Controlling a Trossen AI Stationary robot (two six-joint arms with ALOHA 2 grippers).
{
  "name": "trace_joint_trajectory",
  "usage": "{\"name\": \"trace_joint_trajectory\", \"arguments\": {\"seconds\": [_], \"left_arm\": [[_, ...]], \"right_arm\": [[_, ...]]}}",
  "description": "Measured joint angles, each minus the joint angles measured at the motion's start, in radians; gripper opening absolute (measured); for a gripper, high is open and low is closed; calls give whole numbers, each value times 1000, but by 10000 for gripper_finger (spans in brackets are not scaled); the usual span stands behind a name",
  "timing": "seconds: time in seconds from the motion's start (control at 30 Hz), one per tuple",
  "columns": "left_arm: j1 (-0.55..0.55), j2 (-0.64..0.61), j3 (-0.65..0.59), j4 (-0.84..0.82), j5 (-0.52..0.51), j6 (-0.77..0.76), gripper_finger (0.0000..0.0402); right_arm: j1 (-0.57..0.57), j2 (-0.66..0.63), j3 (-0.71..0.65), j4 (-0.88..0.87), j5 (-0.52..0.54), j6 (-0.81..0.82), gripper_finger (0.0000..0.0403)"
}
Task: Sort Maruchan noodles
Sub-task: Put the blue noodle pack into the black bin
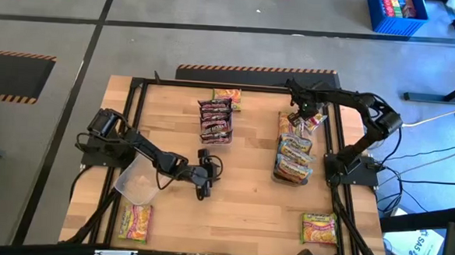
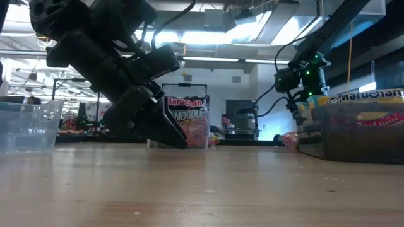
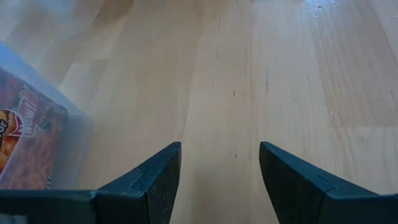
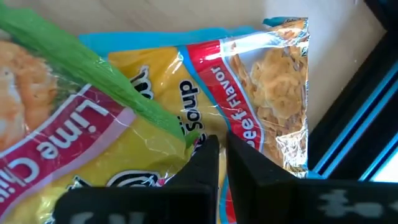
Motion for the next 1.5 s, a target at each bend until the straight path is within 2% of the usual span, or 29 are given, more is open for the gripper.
{"name": "trace_joint_trajectory", "arguments": {"seconds": [0.13,0.4,0.63,1.0,1.1,1.2,1.37,1.5], "left_arm": [[3,0,0,1,-3,3,211],[3,0,0,1,-3,4,211],[3,0,0,1,-3,4,211],[3,0,0,1,-4,4,211],[3,0,0,1,-3,4,211],[3,0,0,1,1,4,211],[3,0,0,0,2,3,211],[3,0,0,0,3,3,211]], "right_arm": [[1,0,0,57,-10,-28,14],[2,0,0,197,-109,-54,14],[3,0,0,252,-165,-75,14],[3,0,0,408,-426,-77,14],[3,0,3,433,-457,-79,14],[3,0,31,426,-401,-79,14],[2,-9,82,378,-198,-37,14],[2,-5,72,332,-158,-22,14]]}}
